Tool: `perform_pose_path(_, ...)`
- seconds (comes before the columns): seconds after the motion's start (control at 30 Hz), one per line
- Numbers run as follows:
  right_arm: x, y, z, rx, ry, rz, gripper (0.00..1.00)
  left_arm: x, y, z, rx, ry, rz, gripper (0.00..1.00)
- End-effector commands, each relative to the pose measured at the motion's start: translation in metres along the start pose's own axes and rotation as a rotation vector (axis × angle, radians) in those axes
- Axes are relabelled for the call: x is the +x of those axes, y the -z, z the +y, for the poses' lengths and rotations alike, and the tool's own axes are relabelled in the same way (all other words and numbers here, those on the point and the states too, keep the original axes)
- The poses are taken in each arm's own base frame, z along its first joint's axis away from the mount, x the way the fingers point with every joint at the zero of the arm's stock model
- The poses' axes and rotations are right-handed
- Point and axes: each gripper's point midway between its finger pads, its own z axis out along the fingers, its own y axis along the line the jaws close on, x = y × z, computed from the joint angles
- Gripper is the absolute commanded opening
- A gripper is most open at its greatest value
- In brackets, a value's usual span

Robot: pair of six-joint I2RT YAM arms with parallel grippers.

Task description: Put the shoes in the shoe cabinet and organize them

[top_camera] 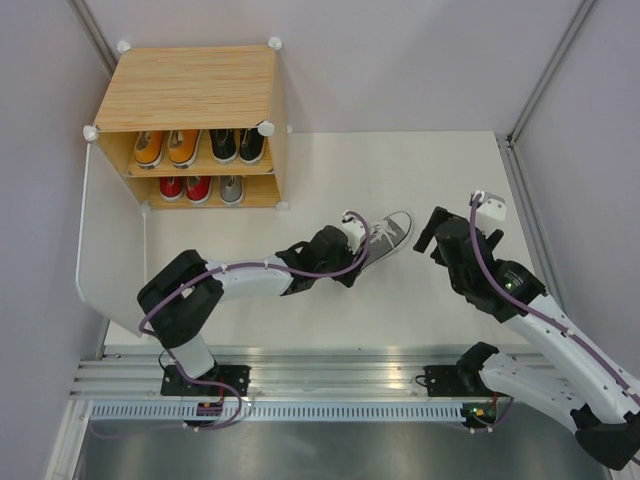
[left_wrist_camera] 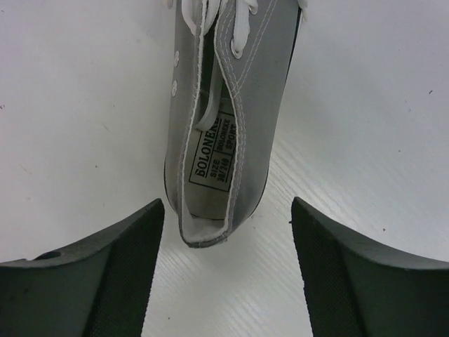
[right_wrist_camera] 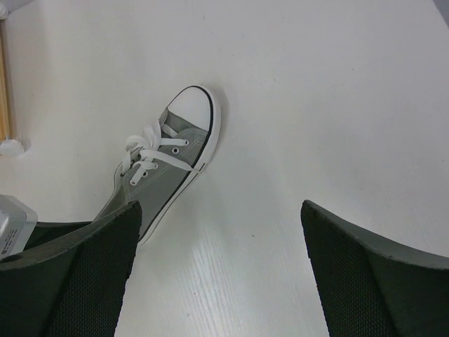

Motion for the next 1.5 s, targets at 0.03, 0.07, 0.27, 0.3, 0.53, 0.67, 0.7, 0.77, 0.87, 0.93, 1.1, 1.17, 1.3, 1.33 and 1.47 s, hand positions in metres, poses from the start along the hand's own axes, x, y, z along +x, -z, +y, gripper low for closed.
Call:
perform_pose_path(0.03, -0.013, 0.004, -0.006, -0.009, -0.063, -0.078, 0.98, -0.029, -0.006, -0.007, 0.009, -0.032, -0.086, 0.73)
perform_pose_path(0.07, -0.014, 0.004, -0.008, -0.003, -0.062, -0.083, 0.98, -0.029, -0.007, -0.008, 0.009, -0.033, -0.086, 0.71)
perform_pose_path(0.27, -0.009, 0.004, -0.014, 0.018, -0.052, -0.078, 0.98, -0.023, -0.013, -0.011, 0.015, -0.040, -0.071, 0.54)
perform_pose_path(0.3, -0.008, 0.003, -0.014, 0.019, -0.051, -0.077, 0.98, -0.022, -0.014, -0.011, 0.013, -0.040, -0.068, 0.52)
perform_pose_path(0.53, -0.003, 0.001, -0.018, 0.033, -0.042, -0.070, 0.98, -0.012, -0.018, -0.011, -0.005, -0.030, -0.042, 0.57)
perform_pose_path(0.67, 0.001, -0.001, -0.018, 0.033, -0.039, -0.062, 0.98, -0.010, -0.019, -0.015, -0.004, -0.027, -0.041, 0.60)
perform_pose_path(0.7, 0.002, -0.002, -0.019, 0.038, -0.035, -0.060, 0.98, -0.010, -0.020, -0.016, -0.005, -0.025, -0.040, 0.58)
perform_pose_path(0.77, 0.004, -0.002, -0.018, 0.035, -0.032, -0.054, 0.98, -0.007, -0.023, -0.014, -0.016, -0.020, -0.034, 0.54)
perform_pose_path(0.87, 0.006, -0.003, -0.019, 0.037, -0.028, -0.052, 0.98, -0.010, -0.024, -0.011, -0.040, -0.003, -0.041, 0.37)
perform_pose_path(0.93, 0.006, -0.003, -0.021, 0.040, -0.024, -0.056, 0.98, -0.012, -0.023, -0.010, -0.048, 0.009, -0.049, 0.18)
perform_pose_path(1.1, 0.004, -0.003, -0.021, 0.043, -0.013, -0.064, 0.98, -0.014, -0.013, -0.003, -0.096, 0.069, -0.060, 0.02)
perform_pose_path(1.17, 0.004, -0.004, -0.021, 0.039, -0.013, -0.070, 0.98, -0.011, -0.005, 0.004, -0.131, 0.095, -0.065, 0.02)
perform_pose_path(1.3, 0.003, -0.004, -0.017, 0.024, -0.004, -0.069, 0.98, -0.001, 0.013, 0.014, -0.189, 0.179, -0.047, 0.02)
perform_pose_path(1.33, 0.002, -0.004, -0.017, 0.025, -0.001, -0.072, 0.98, 0.002, 0.018, 0.019, -0.219, 0.192, -0.043, 0.02)
perform_pose_path(1.47, 0.002, -0.006, -0.012, 0.001, -0.004, -0.074, 0.98, 0.035, 0.045, 0.041, -0.347, 0.263, 0.038, 0.02)
